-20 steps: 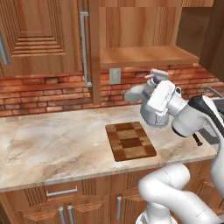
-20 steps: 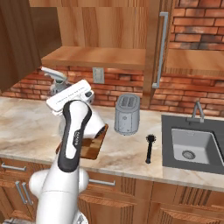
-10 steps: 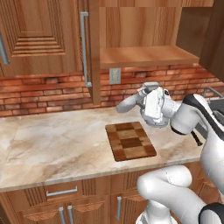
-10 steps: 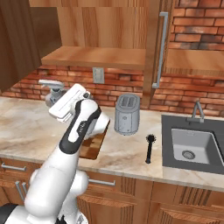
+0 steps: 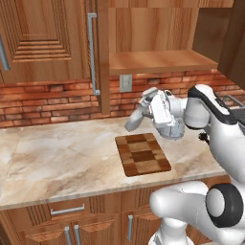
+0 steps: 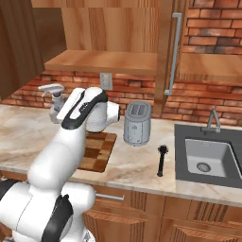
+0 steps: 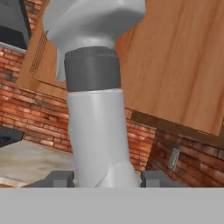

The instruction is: Grab the spray bottle from the cabinet, then place it next to the cutting board for sanitizing. Then grab the dish brush from the countertop next to the sink and place it next to the cutting board.

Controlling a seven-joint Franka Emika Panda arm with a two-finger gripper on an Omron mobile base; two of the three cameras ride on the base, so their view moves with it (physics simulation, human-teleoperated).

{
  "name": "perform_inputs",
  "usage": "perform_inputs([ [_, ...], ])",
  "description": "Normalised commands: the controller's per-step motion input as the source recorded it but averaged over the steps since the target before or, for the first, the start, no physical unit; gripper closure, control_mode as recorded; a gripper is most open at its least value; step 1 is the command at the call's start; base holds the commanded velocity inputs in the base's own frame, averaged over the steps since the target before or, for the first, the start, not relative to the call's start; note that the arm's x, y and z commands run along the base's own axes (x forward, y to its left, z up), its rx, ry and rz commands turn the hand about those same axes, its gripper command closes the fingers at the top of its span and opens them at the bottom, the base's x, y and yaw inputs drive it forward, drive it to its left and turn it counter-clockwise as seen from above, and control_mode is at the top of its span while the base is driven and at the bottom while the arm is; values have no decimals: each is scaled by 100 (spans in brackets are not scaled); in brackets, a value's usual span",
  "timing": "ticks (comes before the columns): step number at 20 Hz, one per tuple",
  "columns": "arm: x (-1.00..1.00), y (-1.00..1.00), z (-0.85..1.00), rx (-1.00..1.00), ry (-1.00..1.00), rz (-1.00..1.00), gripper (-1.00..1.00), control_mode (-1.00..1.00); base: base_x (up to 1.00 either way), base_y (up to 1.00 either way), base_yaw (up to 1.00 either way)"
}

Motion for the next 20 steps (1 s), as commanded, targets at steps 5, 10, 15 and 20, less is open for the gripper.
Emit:
perform_inputs([
  [5,32,8,-29,-11,0,19,100,-100,0,0,0],
  [10,30,3,-37,0,3,22,100,-100,0,0,0],
  [15,15,57,-23,-13,10,3,100,-100,0,0,0],
  [20,12,39,-24,-14,12,0,100,-100,0,0,0],
])
